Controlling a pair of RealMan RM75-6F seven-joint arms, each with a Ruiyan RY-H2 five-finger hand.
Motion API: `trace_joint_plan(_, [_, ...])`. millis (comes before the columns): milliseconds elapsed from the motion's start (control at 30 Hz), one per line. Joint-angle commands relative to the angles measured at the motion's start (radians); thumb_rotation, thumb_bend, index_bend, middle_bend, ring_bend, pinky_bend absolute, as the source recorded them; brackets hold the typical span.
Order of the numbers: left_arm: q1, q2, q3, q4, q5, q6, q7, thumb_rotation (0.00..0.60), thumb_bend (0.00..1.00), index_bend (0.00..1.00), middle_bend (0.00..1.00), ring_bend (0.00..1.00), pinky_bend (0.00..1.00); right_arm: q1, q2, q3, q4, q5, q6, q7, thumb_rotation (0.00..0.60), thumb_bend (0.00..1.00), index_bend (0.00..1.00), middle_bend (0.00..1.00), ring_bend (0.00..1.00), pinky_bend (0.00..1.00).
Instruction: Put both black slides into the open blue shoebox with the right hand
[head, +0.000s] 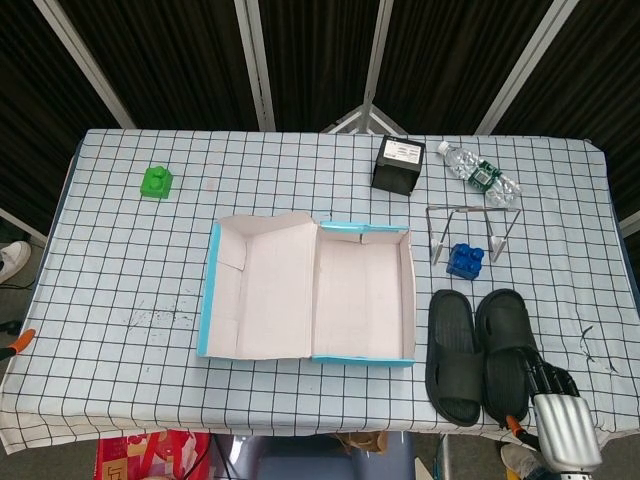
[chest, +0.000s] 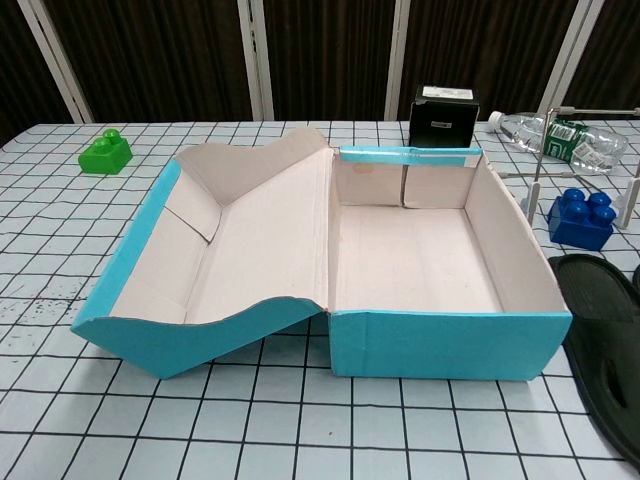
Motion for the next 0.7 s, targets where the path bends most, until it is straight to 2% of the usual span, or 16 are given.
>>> trace_joint_plan(33, [0.0, 0.002, -0.001, -0.002, -0.005, -0.004, -0.001, 0.6, 0.22, 0.1, 0.0, 0.0, 0.1, -0.007, -0.037, -0.009, 0.02, -0.006, -0.017, -0.039, 0.6, 0.21, 0.07, 0.07, 0.17, 0.17])
trace_joint_plan(367, [-0.005, 0.002, -0.001, -0.006, -0.012, -0.019, 0.009, 0.6, 0.22, 0.1, 0.0, 0.0, 0.1, 0.035, -0.126, 0.0, 0.096, 0.007, -0.13, -0.157, 0.6, 0.21, 0.07, 0.07, 0.17, 0.17])
trace_joint_plan(700, [-0.004, 0.001, -0.007, -0.005, -0.025, -0.018, 0.008, 0.6, 0.22, 0.1, 0.0, 0.0, 0.1, 0.064, -0.183, 0.038, 0.13, 0.023, -0.157, -0.182, 0.6, 0.21, 0.07, 0.07, 0.17, 0.17])
